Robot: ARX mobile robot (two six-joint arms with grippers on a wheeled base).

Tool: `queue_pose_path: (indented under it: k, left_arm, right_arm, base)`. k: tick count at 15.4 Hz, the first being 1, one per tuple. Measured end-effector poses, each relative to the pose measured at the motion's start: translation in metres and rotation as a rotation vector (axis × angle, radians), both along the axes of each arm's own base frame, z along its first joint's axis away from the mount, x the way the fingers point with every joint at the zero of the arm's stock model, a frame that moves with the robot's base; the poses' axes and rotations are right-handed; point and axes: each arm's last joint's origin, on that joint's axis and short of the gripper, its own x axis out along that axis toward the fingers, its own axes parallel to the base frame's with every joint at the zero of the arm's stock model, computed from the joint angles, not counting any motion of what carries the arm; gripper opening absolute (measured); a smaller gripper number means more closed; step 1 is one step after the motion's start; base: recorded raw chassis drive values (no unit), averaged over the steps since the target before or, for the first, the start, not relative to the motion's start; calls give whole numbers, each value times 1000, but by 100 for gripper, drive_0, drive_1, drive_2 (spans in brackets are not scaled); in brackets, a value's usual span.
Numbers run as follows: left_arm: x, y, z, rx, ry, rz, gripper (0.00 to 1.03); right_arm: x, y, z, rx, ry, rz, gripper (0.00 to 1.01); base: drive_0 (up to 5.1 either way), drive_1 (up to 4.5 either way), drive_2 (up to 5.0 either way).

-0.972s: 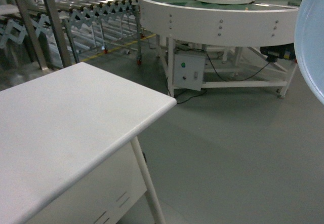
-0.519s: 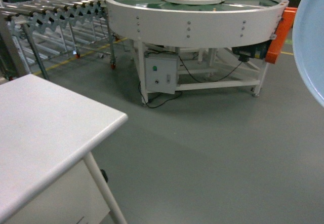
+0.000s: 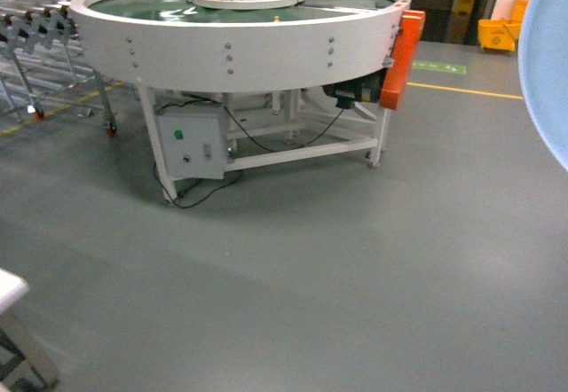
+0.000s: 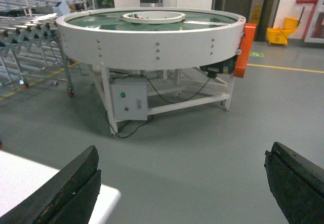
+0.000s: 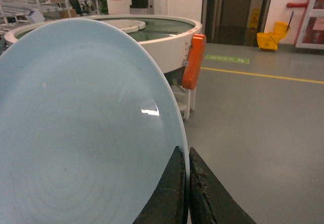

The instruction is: Place blue tray on left shelf second layer neatly

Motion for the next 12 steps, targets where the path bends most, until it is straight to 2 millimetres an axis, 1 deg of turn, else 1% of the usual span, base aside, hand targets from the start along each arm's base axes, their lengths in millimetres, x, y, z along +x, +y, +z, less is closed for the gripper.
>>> queue_pose_path:
  k: [12]
  left_arm:
    - [0, 0, 0, 0, 1, -1, 98]
  right_arm:
    - [0, 0, -1, 1, 7, 0, 2]
  base:
    - [254, -234, -503]
